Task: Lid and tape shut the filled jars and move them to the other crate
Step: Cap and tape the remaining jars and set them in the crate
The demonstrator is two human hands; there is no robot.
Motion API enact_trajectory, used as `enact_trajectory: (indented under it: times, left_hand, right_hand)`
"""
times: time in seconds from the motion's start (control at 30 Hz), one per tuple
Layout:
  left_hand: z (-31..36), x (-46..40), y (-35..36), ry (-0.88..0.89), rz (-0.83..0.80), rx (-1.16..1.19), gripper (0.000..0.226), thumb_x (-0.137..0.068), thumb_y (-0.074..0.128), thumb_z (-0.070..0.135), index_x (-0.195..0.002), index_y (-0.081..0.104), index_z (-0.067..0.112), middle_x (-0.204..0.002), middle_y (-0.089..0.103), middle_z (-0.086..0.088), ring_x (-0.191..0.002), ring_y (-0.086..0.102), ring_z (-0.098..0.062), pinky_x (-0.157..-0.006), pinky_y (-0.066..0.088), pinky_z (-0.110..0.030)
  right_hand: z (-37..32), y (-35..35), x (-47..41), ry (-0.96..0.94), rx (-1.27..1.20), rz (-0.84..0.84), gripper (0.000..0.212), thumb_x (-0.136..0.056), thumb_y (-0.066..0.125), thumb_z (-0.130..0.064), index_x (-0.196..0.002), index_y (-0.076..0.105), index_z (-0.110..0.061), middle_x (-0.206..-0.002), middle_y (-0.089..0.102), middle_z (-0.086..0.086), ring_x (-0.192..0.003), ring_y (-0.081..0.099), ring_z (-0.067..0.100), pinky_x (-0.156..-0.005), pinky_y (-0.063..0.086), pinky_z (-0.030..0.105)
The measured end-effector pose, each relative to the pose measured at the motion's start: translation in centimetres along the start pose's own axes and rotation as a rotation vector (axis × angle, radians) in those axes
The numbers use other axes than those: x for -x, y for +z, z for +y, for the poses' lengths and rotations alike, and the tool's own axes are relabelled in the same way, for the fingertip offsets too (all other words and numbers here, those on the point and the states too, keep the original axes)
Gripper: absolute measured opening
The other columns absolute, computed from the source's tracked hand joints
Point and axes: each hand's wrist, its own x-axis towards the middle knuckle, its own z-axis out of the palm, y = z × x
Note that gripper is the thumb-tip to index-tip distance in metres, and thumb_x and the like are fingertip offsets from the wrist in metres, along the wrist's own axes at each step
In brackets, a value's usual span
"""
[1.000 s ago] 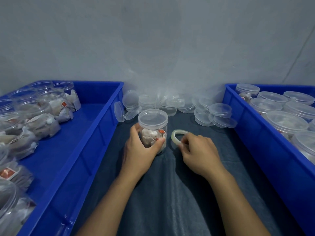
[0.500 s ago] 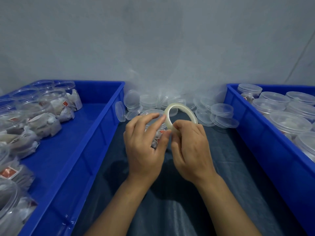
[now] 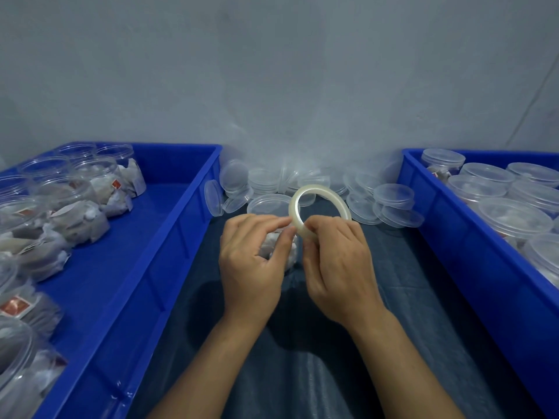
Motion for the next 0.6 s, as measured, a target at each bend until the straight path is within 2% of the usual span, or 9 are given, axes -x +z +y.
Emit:
enact_trajectory:
  times: [0.1,0.33,0.5,0.6]
  left_hand:
    - [-0.01,-0.26,-0.22,-0.017,-0.008,0.018,0.003,-0.095,0.080,0.020,-0.098,0.080,0.019,-0.098,0.072,0.016,-0.104,0.062,-0.018,-0.091,0.048,-0.027]
    - [-0.32,-0.21,-0.04,0.008,-0.035,-0.045,0.010,-0.098,0.070,0.025,-0.093,0.074,0.017,-0.095,0.067,0.015,-0.102,0.058,-0.015,-0.083,0.050,-0.050]
    - [-0.62,-0.07,0.20,0.101,-0.054,-0.095,0.009,-0.101,0.068,0.022,-0.094,0.070,0.016,-0.098,0.067,0.013,-0.101,0.055,-0.012,-0.082,0.048,-0.047]
    - [-0.91,-0.07,0.33,0.140,-0.062,-0.124,0.009,-0.101,0.067,0.021,-0.094,0.068,0.015,-0.098,0.066,0.013,-0.101,0.054,-0.013,-0.084,0.046,-0.043]
  right_hand:
    - [0.07,-0.12,0.06,0.001,-0.001,-0.025,0.010,-0.099,0.054,-0.007,-0.103,0.063,-0.005,-0.084,0.059,0.001,-0.074,0.053,0.025,-0.081,0.043,0.038]
    - [0.13,-0.28,0.01,0.002,-0.002,-0.043,0.009,-0.097,0.056,-0.006,-0.102,0.063,-0.006,-0.084,0.059,0.001,-0.074,0.053,0.025,-0.080,0.044,0.041]
    - [-0.04,-0.18,-0.12,0.044,0.038,-0.013,0.015,-0.098,0.050,-0.012,-0.102,0.063,-0.007,-0.083,0.058,-0.001,-0.074,0.052,0.024,-0.080,0.042,0.036]
    - [-0.19,0.03,-0.19,0.081,0.070,-0.009,0.016,-0.098,0.049,-0.015,-0.103,0.062,-0.008,-0.083,0.058,-0.002,-0.075,0.053,0.024,-0.080,0.043,0.037]
